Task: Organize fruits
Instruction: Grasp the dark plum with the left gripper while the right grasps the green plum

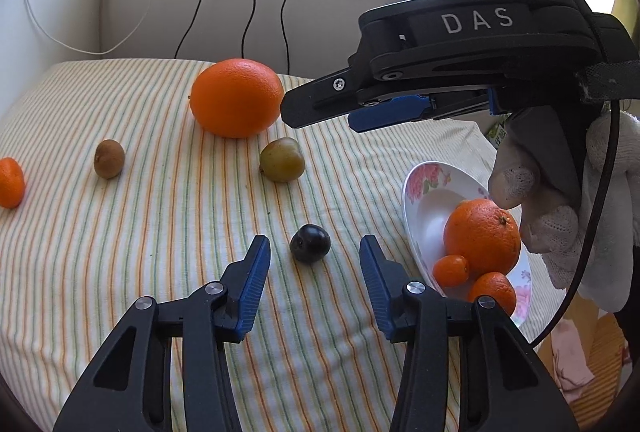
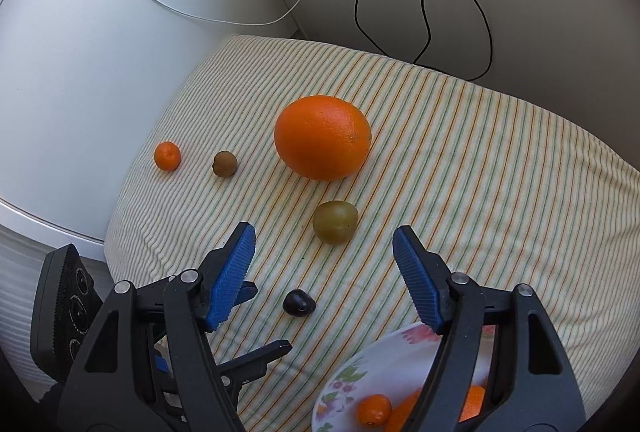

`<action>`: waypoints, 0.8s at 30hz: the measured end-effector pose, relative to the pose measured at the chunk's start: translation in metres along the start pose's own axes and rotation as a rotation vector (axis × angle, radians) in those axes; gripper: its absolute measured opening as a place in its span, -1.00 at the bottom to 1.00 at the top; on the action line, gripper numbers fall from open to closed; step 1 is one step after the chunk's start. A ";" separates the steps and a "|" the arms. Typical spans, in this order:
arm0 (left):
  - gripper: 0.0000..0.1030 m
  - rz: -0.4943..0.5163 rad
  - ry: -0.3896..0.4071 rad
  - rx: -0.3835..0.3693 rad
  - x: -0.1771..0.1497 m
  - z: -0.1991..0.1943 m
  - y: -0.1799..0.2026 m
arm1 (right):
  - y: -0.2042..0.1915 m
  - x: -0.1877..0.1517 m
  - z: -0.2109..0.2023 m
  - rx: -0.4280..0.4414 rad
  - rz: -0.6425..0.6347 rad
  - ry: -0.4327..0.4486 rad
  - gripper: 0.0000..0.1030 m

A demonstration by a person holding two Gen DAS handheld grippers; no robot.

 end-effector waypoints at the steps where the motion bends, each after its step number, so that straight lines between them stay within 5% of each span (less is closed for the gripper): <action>1: -0.14 -0.002 -0.002 -0.003 0.000 0.001 -0.001 | 0.000 0.000 0.004 -0.004 0.000 -0.007 0.37; 24: -0.43 0.006 -0.049 -0.015 -0.002 0.028 -0.003 | 0.000 0.006 0.066 -0.084 -0.001 -0.124 -0.17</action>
Point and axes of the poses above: each gripper's, at about its wrist camera, not at the fingertips, and z roughly the way its jaws point, y to its right, x to its top, the point moved 9 cm from there along z, roughly the way its jaws point, and after that the axes turned 2 degrees about -x, right-handed, at the moved point
